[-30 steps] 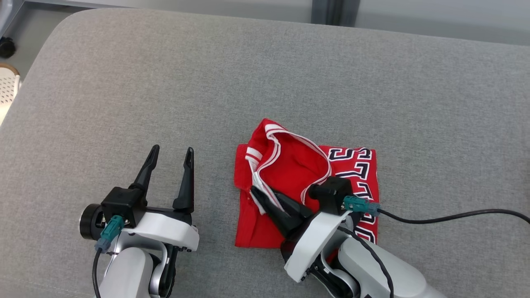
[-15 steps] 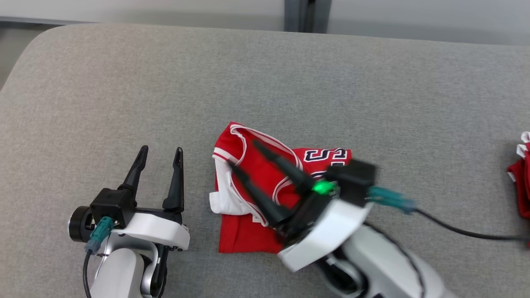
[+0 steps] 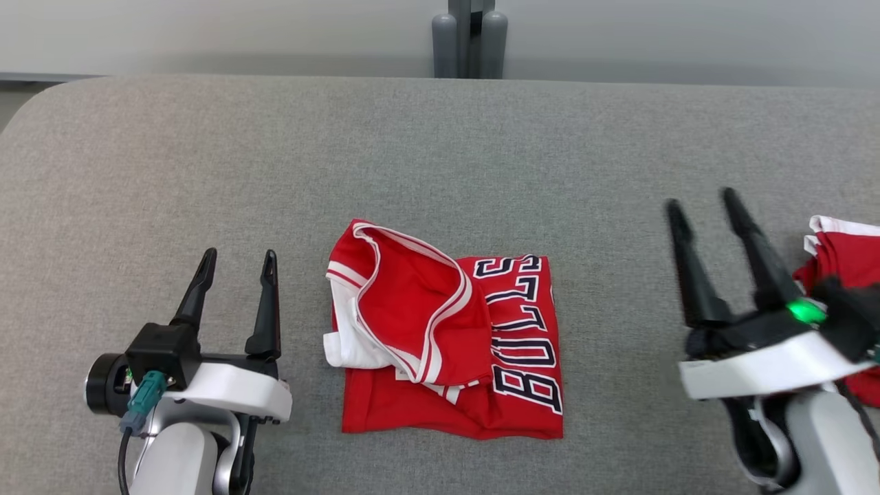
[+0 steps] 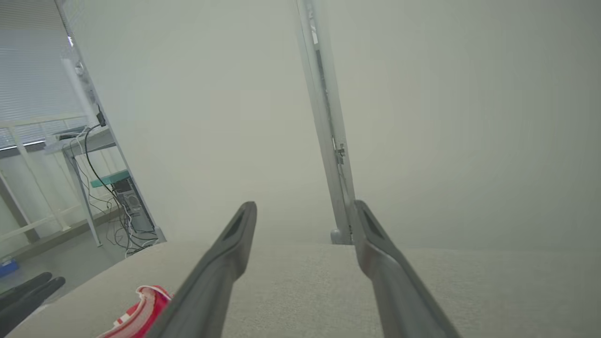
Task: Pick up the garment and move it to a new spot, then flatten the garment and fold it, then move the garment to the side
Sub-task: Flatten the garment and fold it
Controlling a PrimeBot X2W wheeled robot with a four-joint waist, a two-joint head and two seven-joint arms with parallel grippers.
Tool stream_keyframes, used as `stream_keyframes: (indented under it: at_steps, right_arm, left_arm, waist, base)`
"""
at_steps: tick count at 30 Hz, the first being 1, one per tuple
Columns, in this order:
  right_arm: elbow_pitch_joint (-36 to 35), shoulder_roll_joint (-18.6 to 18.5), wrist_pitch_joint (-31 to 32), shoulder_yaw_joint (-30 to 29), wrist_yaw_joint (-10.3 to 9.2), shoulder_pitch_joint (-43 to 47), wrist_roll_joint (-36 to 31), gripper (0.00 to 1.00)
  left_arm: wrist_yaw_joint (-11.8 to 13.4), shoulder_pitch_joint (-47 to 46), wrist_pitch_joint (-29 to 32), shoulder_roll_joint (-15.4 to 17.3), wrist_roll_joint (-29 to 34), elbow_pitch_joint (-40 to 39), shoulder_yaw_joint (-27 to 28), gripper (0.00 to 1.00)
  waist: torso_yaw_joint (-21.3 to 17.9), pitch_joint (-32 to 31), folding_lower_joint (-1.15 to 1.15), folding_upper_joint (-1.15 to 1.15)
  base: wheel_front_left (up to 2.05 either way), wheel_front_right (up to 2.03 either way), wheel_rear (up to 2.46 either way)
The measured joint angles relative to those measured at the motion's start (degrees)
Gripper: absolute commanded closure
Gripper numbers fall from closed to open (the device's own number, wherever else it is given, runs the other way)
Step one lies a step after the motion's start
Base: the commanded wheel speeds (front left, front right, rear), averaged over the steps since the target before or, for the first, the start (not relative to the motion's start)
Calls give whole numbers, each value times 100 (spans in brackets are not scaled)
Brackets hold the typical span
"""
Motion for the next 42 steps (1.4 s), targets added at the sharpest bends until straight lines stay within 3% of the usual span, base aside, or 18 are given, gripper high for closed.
stream_keyframes:
  at_steps: [7, 10, 18, 30, 31, 32, 42]
  right_arm:
    - [-13, 32, 422, -1168, 0, 878, -679, 0]
    - [35, 46, 557, -1362, 0, 1139, -823, 0]
    - [24, 129, 710, -1564, 0, 1523, -1036, 0]
    - [-99, 186, 855, -1361, 0, 1527, -1137, 0]
    - [-94, 185, 856, -1293, 0, 1478, -1118, 61]
    - [-75, 180, 859, -1196, 0, 1433, -1071, 100]
    - [622, 204, 846, 598, 0, 716, -434, 100]
  left_arm:
    - [15, 204, 0, 82, 40, 7, 38, 0]
    - [16, 240, 0, 100, 42, 10, 18, 0]
    - [20, 372, 24, 183, 47, 12, -33, 0]
    - [93, 428, 119, 234, 45, -90, -92, 0]
    - [93, 427, 120, 233, 44, -97, -103, 0]
    - [93, 425, 131, 233, 41, -108, -111, 0]
    - [74, 294, 99, 175, -7, -66, -211, 0]
  waist:
    - [-124, -210, 0, 0]
    - [-151, -295, 0, 0]
    - [-166, -480, 0, 0]
    - [-118, -467, 0, 0]
    - [-102, -454, 0, 0]
    - [-85, -437, 0, 0]
    - [265, -248, 0, 0]
  base:
    - [0, 0, 0]
    - [0, 0, 0]
    - [0, 0, 0]
    - [0, 0, 0]
    - [0, 0, 0]
    - [0, 0, 0]
    - [0, 0, 0]
